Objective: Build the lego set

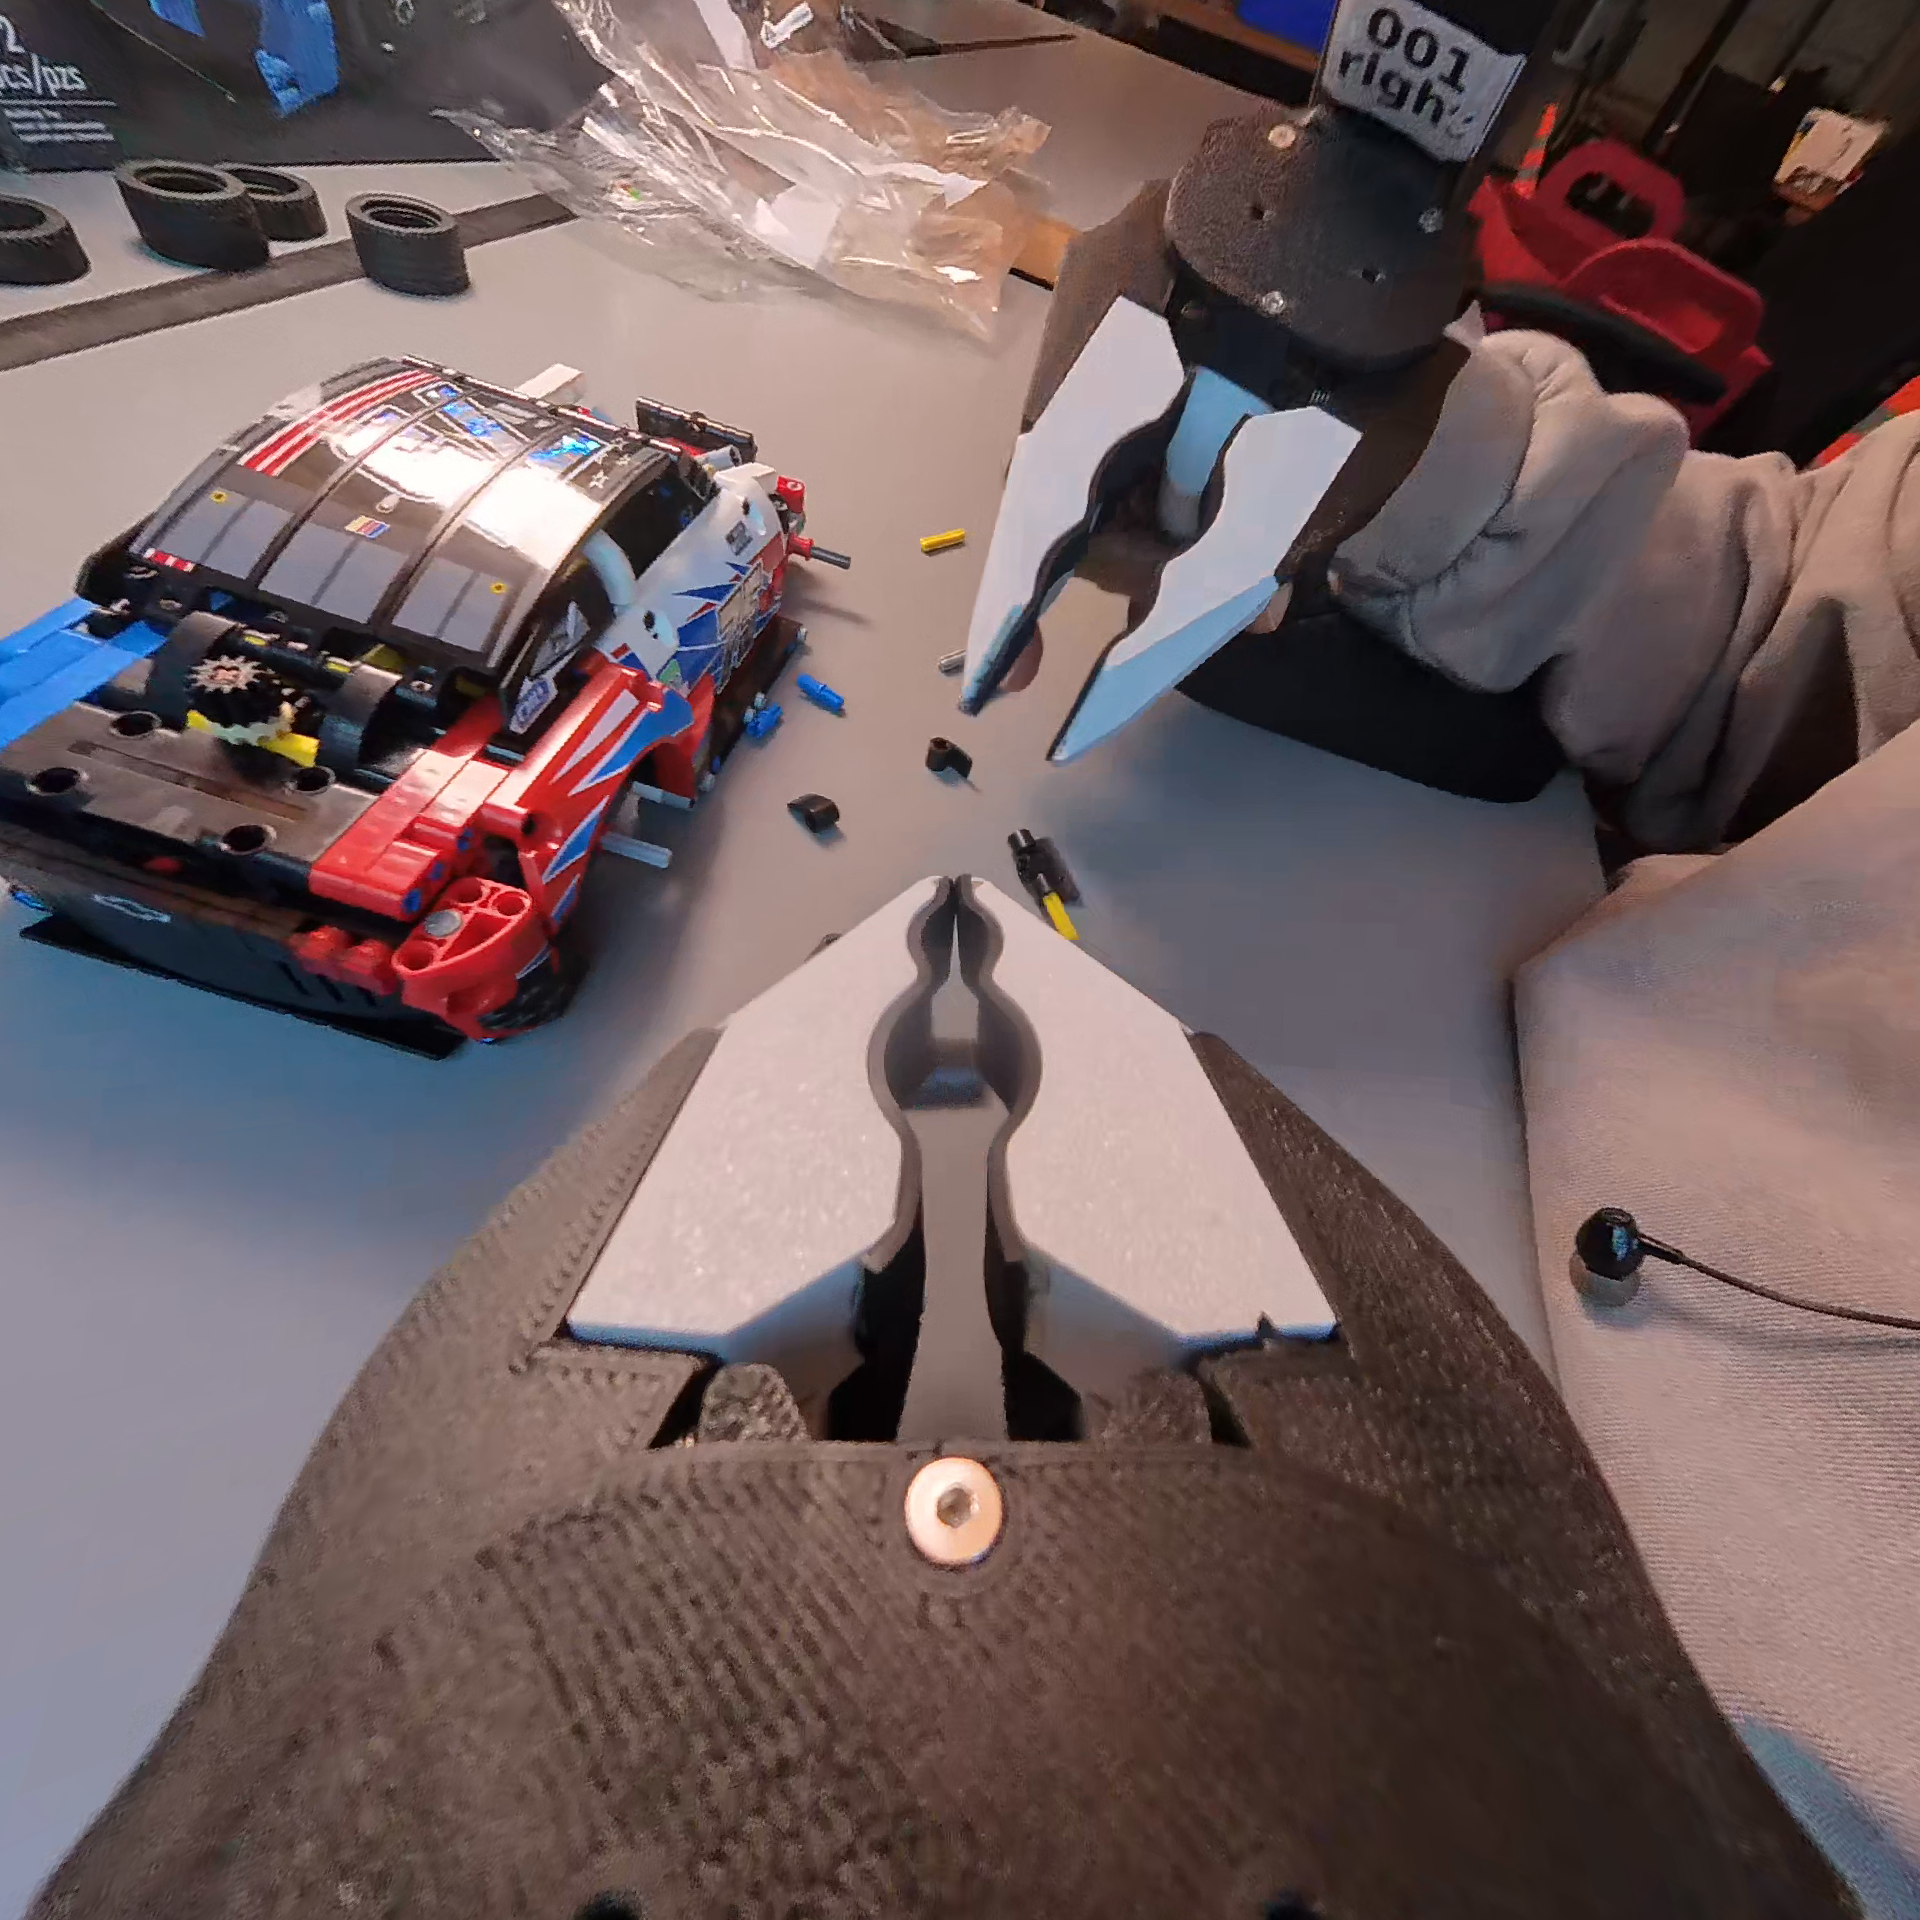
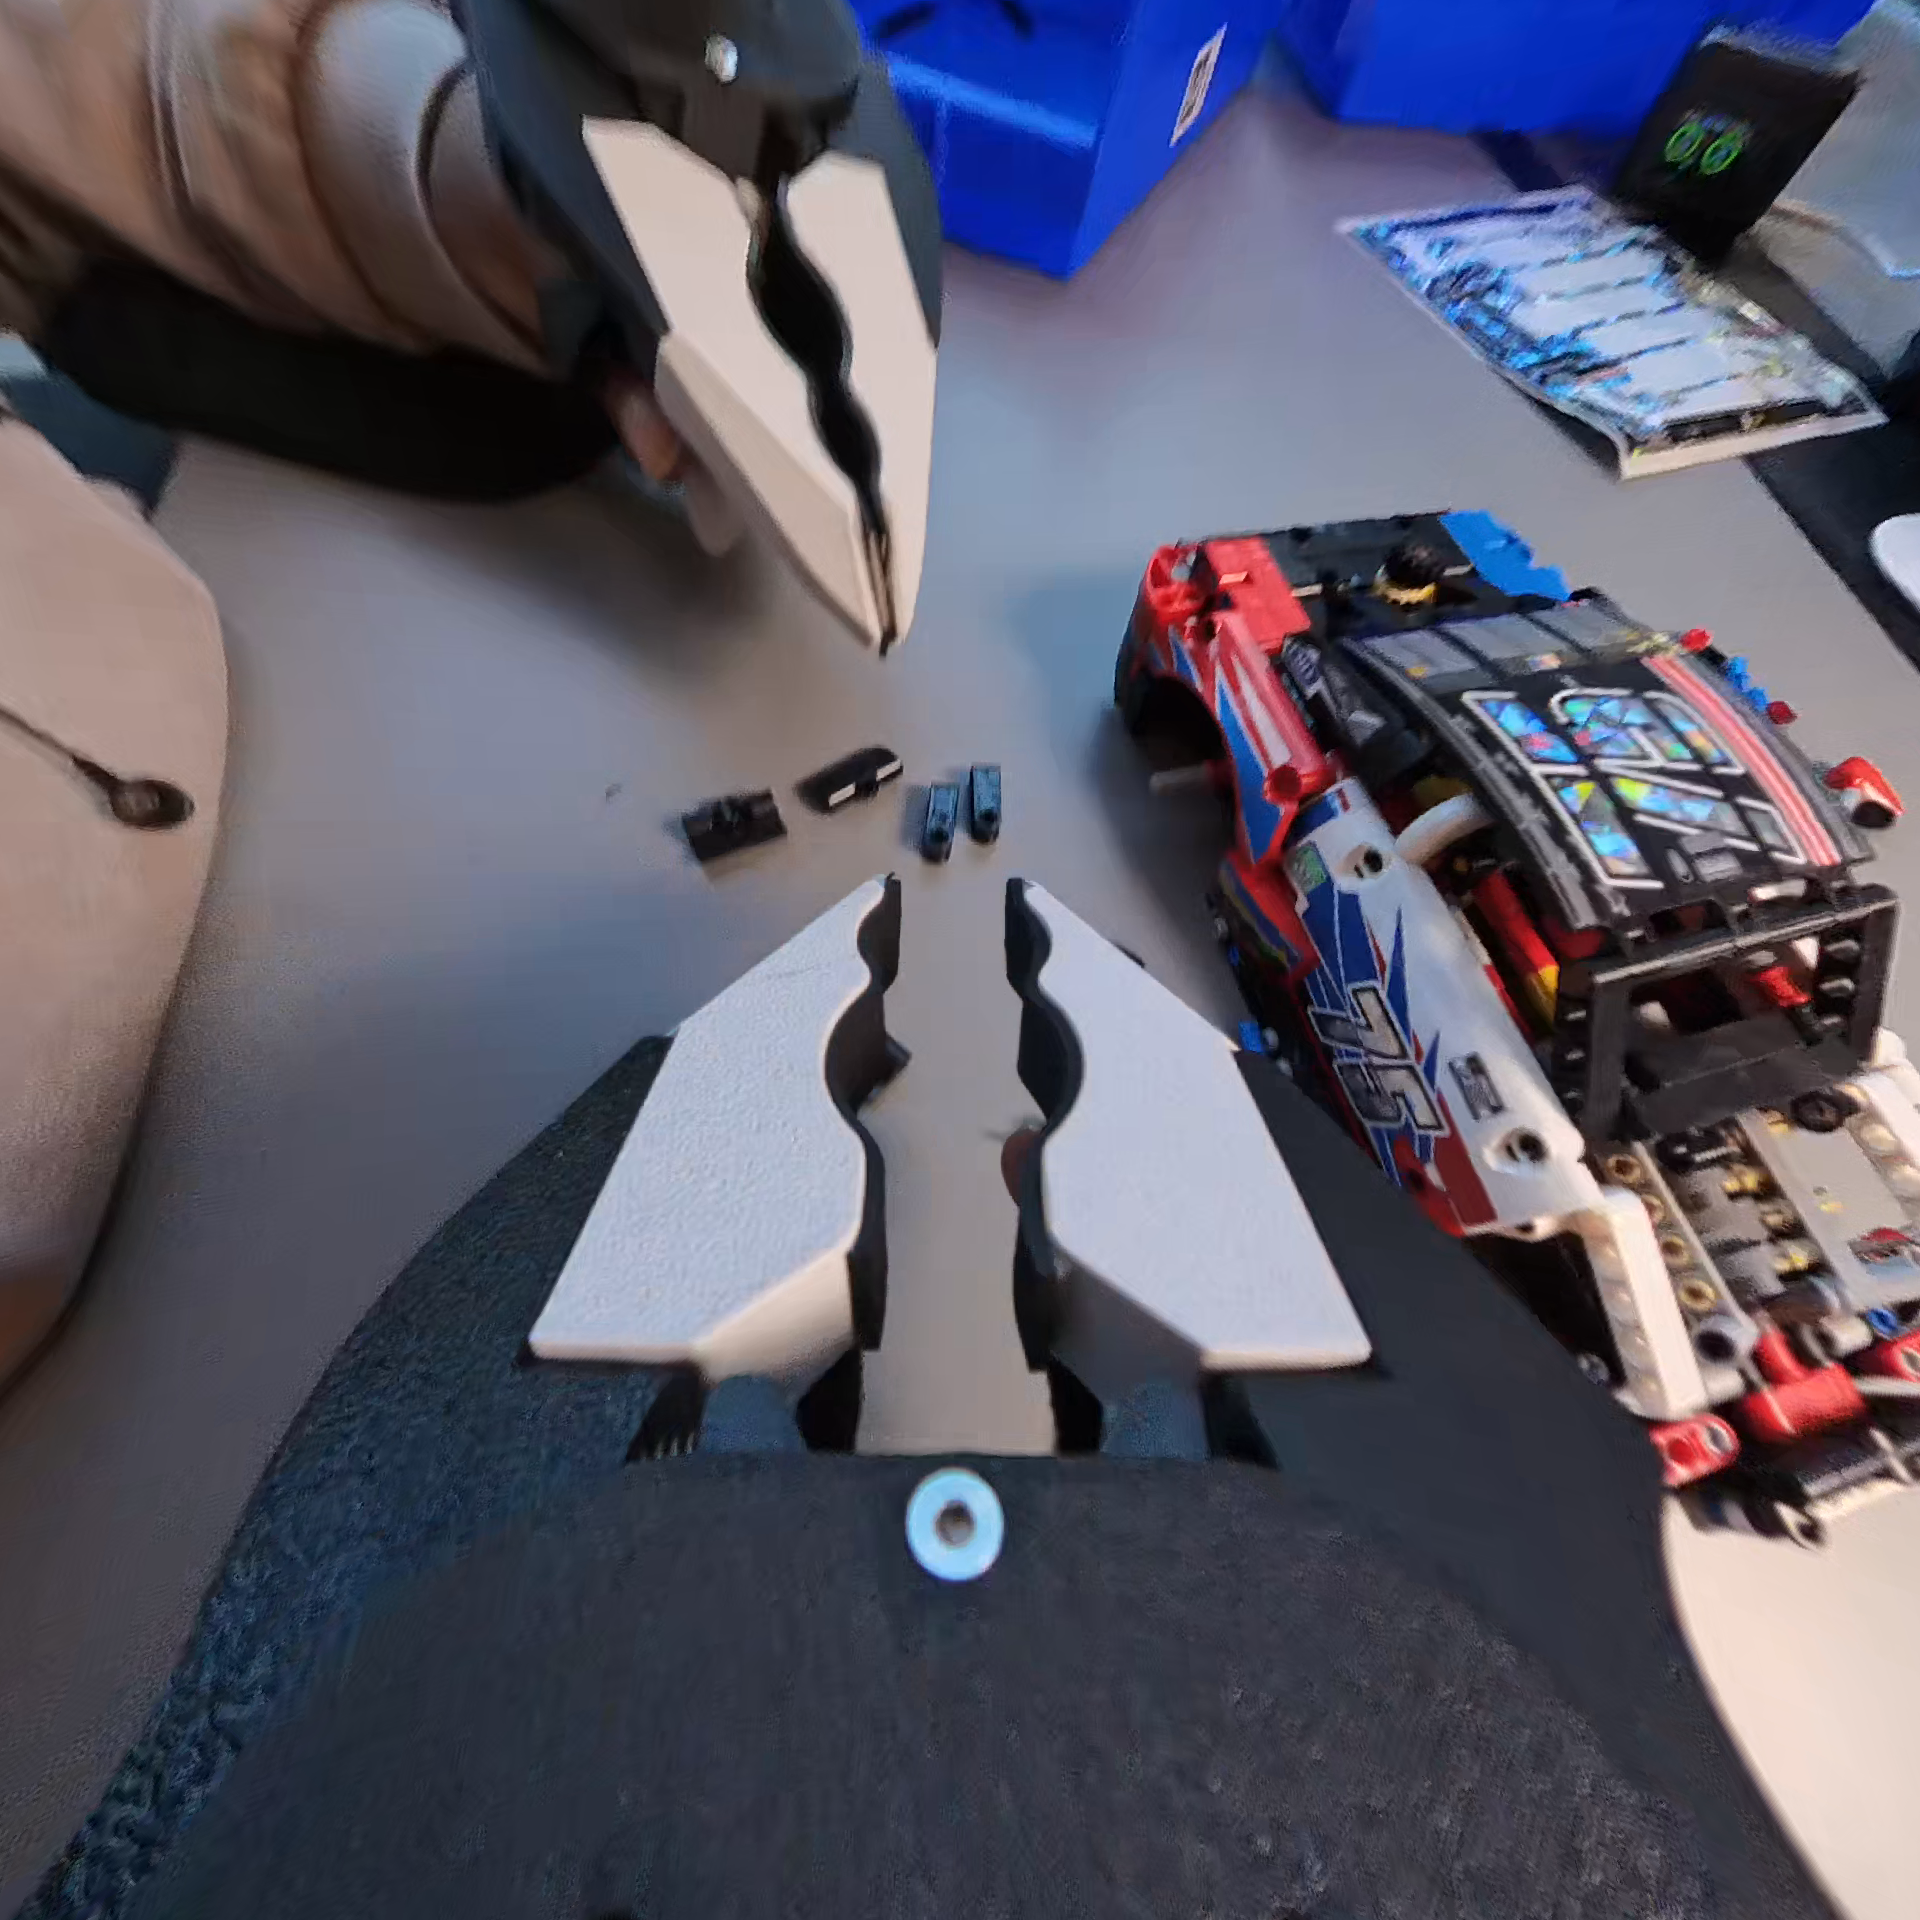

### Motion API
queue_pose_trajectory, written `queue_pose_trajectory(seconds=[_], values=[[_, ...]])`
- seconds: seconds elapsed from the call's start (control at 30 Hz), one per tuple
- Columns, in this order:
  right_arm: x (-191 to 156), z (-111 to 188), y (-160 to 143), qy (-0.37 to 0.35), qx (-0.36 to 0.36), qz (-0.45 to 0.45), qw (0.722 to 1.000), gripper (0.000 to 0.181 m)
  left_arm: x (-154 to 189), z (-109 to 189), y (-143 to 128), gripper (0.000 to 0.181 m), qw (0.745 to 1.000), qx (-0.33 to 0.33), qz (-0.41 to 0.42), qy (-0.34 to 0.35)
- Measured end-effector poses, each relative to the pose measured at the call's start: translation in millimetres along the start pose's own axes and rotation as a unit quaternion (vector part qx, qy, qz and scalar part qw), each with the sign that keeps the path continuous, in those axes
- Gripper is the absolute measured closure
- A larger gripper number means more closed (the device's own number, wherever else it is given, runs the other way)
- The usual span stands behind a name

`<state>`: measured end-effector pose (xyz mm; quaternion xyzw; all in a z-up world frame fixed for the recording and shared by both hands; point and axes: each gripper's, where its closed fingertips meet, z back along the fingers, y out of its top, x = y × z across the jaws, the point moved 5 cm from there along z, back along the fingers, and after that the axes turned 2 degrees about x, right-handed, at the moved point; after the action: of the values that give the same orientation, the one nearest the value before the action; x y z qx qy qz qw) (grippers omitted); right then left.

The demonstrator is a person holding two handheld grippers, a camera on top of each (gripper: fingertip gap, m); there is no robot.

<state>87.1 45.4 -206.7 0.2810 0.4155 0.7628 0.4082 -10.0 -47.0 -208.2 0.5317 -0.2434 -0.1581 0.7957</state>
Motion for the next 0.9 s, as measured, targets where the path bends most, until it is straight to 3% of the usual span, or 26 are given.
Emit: queue_pose_trajectory(seconds=[0.1,0.23,0.3,0.37,0.43,0.5,0.63,0.7,0.77,0.9], values=[[-11.6,5.6,-18.1,0.039,-0.099,0.043,0.993,0.154,-0.2,-1.4,-3.0,0.181,1.000,-0.012,-0.012,0.003],[-19.7,-9.3,-29.0,0.070,-0.153,0.065,0.984,0.144,4.7,-6.0,-7.2,0.177,1.000,-0.025,-0.013,-0.014],[-19.5,-17.0,-31.9,0.077,-0.175,0.075,0.979,0.148,8.0,-7.3,-8.6,0.175,0.999,-0.029,-0.012,-0.023],[-22.2,-19.0,-31.4,0.102,-0.189,0.060,0.975,0.166,10.1,-7.6,-9.0,0.174,0.999,-0.029,-0.005,-0.032],[-21.4,-19.9,-30.4,0.095,-0.193,0.075,0.974,0.166,11.4,-7.6,-8.7,0.170,0.999,-0.026,0.011,-0.042],[-21.7,-21.6,-23.0,0.069,-0.157,0.109,0.979,0.167,11.8,-8.4,-8.0,0.165,0.998,-0.021,0.039,-0.053],[-28.4,-20.0,17.3,-0.011,0.002,0.174,0.985,0.166,8.6,-11.8,-4.8,0.151,0.992,-0.001,0.110,-0.068],[-30.6,-20.4,26.6,-0.056,0.018,0.227,0.972,0.167,10.0,-11.9,-0.2,0.152,0.986,0.019,0.142,-0.089],[-32.8,-24.0,29.4,-0.087,0.008,0.277,0.957,0.167,11.5,-11.3,2.6,0.167,0.981,0.029,0.158,-0.106],[-38.5,-24.3,36.8,-0.100,0.040,0.305,0.946,0.167,15.6,-5.5,6.6,0.177,0.985,0.035,0.123,-0.115]])
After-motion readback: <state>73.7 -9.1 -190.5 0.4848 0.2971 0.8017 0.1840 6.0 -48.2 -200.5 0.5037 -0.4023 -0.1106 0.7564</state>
